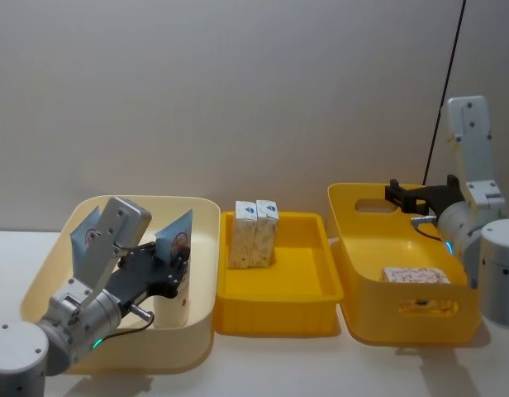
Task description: Bimanual collaborative sorting of washing and personal care products
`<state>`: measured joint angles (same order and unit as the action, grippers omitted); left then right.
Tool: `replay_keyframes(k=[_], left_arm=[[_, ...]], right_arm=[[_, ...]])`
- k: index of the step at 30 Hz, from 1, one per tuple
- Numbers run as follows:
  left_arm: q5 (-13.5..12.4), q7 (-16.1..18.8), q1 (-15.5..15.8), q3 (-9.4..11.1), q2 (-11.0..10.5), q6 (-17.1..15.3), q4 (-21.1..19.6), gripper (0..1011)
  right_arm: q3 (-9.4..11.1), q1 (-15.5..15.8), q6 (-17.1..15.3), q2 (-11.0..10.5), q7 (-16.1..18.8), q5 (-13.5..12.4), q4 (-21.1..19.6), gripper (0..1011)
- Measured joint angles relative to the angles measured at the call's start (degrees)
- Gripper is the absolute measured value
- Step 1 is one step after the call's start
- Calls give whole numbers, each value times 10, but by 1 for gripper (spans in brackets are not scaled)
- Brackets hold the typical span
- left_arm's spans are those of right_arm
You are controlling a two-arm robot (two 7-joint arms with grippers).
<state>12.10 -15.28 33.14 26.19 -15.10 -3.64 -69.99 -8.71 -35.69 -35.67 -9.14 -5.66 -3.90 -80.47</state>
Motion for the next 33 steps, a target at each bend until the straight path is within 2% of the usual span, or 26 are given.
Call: replay_keyframes(k=[33], left_arm=[[-5,-9,6,1,-3,3,-1,227]], right_arm=[[0,0,0,0,0,0,0,1001]])
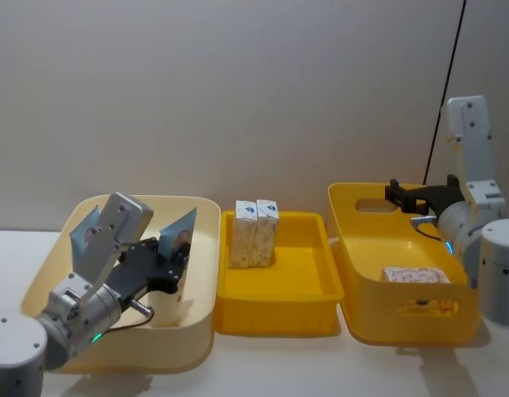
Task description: Bimanual collaborative sorting of washing and personal care products
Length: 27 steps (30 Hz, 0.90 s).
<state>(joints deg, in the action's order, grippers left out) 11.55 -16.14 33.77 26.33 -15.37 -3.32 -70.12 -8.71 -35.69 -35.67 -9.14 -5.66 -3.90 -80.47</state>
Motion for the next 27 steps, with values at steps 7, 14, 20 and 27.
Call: replay_keyframes(k=[7,14,20,27], left_arm=[[-10,-11,13,2,-4,18,-12,226],[-19,-20,27,1,-6,40,-26,226],[-23,-30,44,-1,-5,65,-37,226],[-19,-55,73,-7,0,105,-36,226]], right_arm=[[0,0,0,0,0,0,0,1001],[0,0,0,0,0,0,0,1001],[0,-2,4,-1,1,1,2,1001],[-12,-11,34,-15,22,9,12,1001]])
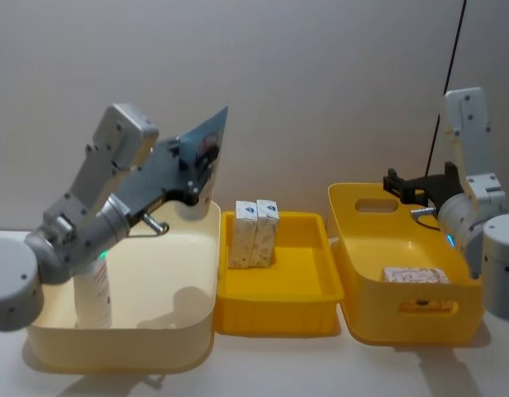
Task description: Bimanual collaborative sorting of washing and personal care products
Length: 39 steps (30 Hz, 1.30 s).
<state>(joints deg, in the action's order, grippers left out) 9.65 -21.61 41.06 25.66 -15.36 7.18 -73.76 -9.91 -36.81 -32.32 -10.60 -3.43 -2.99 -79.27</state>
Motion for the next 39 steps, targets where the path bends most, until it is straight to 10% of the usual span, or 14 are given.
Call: replay_keyframes(k=[17,39], left_arm=[[56,-85,81,-20,31,77,104,226],[78,-104,85,-28,35,80,124,226]], right_arm=[[-43,-15,93,-49,99,16,9,1001],[-84,-33,181,-102,256,-2,13,1001]])
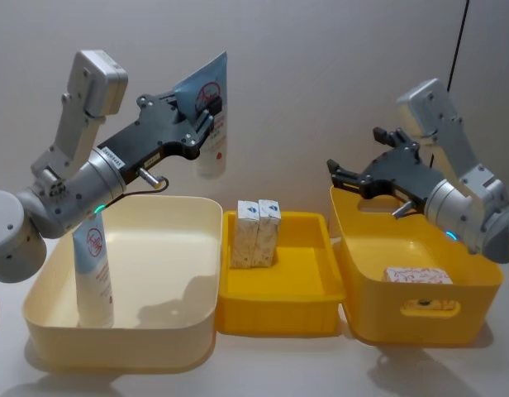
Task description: Bimanual collaborative sorting of washing and personal care products
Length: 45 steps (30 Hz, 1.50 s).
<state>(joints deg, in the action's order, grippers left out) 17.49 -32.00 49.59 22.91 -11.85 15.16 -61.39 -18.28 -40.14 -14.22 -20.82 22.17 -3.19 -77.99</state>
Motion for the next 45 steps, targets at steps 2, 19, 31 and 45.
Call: replay_keyframes(k=[2,19,31,45], left_arm=[[1,0,-1,0,-1,-2,-2,226],[5,5,-15,0,-7,-13,-24,226],[2,9,-16,0,-8,-16,-27,226],[1,11,-21,-1,-9,-20,-31,226]], right_arm=[[-1,-1,2,1,3,-3,1,1001],[-21,-23,7,31,58,-49,20,1001],[-55,-54,3,50,132,-78,54,1001],[-90,-95,61,73,150,-67,119,1001]])
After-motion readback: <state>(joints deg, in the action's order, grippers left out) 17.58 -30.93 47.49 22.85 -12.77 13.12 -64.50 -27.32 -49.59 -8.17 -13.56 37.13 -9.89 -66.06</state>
